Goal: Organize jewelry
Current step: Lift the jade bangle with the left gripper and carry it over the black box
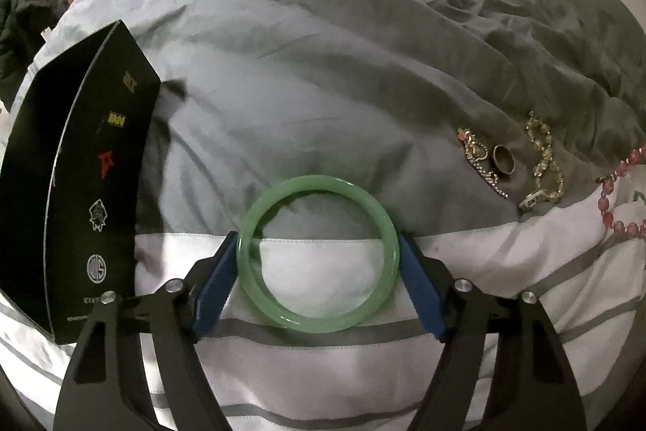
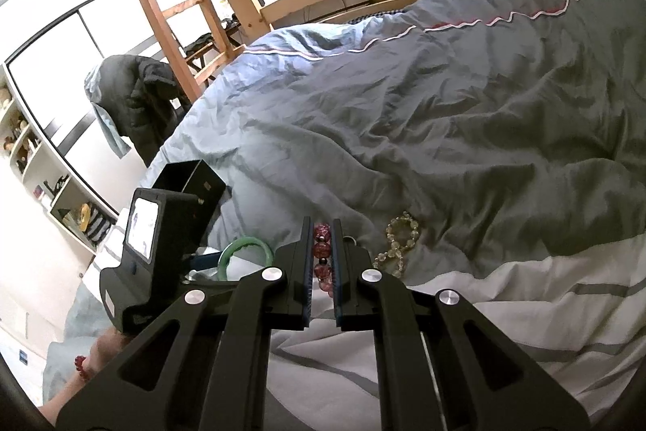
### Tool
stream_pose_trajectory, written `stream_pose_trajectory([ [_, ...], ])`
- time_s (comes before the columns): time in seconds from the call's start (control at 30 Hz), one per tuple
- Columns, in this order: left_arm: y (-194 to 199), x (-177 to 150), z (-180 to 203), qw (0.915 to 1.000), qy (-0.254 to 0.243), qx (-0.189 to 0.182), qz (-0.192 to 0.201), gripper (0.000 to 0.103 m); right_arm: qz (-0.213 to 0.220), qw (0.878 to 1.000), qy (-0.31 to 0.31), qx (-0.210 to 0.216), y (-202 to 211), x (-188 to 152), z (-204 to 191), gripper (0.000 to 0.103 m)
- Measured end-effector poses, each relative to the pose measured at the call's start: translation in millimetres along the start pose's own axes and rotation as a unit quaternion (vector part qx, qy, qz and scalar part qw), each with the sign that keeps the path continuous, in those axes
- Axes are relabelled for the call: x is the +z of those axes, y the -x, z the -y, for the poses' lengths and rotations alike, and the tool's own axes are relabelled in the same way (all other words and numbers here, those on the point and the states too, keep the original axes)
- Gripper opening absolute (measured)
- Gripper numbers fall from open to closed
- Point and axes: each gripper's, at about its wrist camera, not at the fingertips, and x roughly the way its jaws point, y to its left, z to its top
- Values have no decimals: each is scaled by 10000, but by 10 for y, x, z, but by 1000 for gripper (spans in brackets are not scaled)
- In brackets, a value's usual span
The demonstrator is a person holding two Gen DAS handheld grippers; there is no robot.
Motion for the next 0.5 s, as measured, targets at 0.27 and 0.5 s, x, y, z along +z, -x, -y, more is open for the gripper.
stream_pose_trajectory([
  [0.27, 240, 14, -82, 9991, 119, -250, 309, 75, 35, 10000, 26, 51, 34, 22, -14, 9],
  [0.5, 616, -6, -12, 9975, 40, -326, 631, 75, 26, 9999, 132, -15, 41, 74, -79, 9],
])
